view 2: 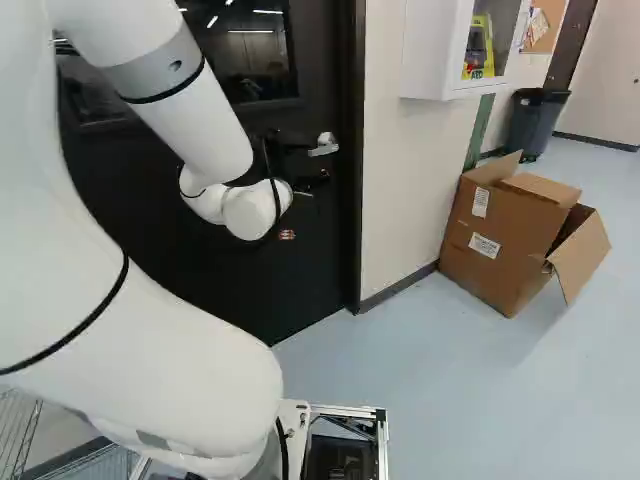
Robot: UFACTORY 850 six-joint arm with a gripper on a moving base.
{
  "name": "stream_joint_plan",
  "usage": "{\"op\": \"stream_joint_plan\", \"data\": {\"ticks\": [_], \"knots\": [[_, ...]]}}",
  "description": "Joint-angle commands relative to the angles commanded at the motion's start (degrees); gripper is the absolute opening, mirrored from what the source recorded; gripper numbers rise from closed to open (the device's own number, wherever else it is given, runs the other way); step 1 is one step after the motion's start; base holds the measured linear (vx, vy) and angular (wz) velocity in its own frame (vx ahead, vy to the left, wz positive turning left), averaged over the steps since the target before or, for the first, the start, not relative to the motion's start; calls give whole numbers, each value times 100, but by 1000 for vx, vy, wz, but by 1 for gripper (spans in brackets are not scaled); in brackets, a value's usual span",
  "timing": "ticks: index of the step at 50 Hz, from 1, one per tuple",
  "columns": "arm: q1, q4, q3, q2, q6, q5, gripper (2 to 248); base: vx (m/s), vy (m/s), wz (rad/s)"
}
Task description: Open the door and move inside
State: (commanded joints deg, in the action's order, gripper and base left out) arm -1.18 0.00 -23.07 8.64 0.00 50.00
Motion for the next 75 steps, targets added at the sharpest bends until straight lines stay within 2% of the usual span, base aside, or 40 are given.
{"op": "stream_joint_plan", "data": {"ticks": [24, 43, 58, 75], "knots": [[-118, 0, -632, -333, 0, 0, 247, 0, 0, 0], [-118, -31, -810, -259, 0, 0, 247, 0, 0, 0], [-118, -323, -883, -132, 0, -15, 247, 0, 0, 0], [-118, -945, -974, 3, 12, -307, 247, 0, 0, 0]]}}
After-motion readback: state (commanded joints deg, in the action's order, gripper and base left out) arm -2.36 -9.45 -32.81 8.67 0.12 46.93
